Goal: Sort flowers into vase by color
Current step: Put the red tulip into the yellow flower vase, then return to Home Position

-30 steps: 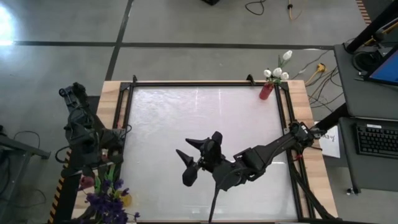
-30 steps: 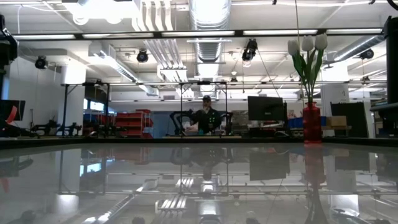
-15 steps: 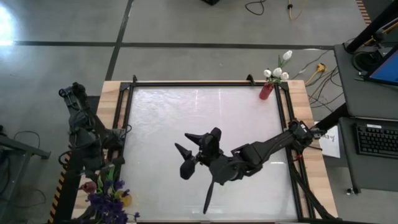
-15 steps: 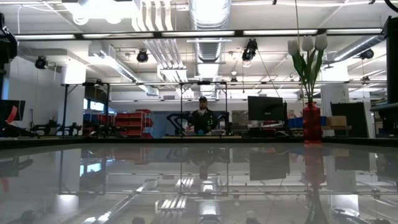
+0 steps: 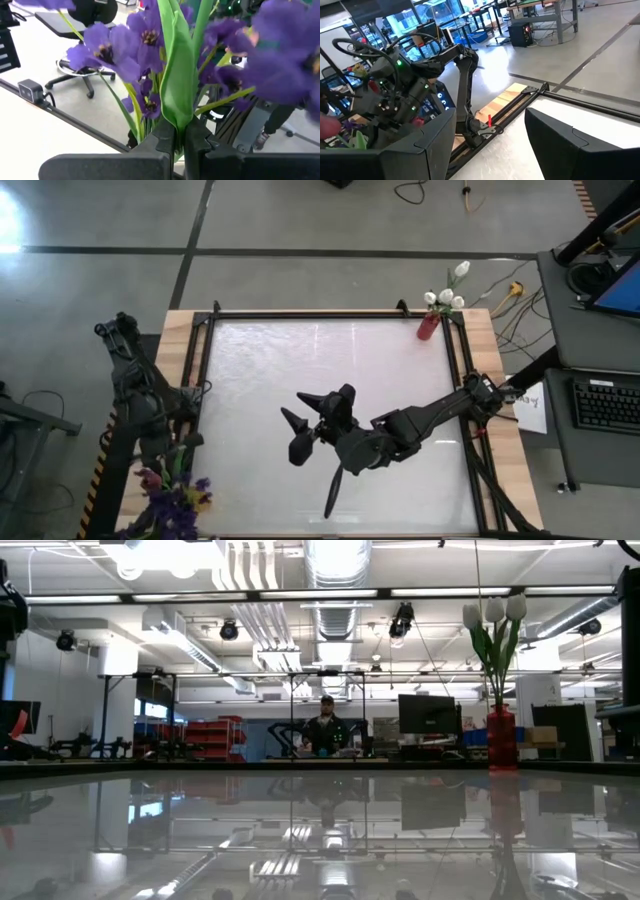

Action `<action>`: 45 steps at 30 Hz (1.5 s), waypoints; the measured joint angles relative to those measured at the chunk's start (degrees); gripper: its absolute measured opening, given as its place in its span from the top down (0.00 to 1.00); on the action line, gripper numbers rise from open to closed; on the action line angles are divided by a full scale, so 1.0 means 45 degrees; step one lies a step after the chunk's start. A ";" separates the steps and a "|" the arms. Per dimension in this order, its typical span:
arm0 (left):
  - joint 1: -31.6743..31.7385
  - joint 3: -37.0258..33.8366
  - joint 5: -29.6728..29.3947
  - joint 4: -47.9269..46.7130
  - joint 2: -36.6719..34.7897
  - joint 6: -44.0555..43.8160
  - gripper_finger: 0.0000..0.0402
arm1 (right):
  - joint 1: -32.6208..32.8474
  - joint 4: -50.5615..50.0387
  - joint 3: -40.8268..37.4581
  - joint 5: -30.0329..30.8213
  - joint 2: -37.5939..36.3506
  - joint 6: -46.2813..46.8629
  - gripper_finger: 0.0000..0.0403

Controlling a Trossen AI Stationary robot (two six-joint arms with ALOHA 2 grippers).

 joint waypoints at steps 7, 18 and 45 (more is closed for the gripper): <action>-0.0054 -0.0868 -0.0034 0.0387 0.0037 -0.0236 1.00 | -0.0024 0.0000 0.0000 0.0005 0.0000 0.0004 0.43; -0.0326 -0.2025 0.0004 0.0857 0.0127 -0.0646 1.00 | -0.0239 -0.0010 0.0000 0.0005 0.0000 0.0001 0.43; -0.0399 -0.0368 -0.0019 -0.2412 0.0235 -0.4082 0.59 | -0.0238 -0.0005 0.0000 -0.0321 0.0000 0.0104 0.26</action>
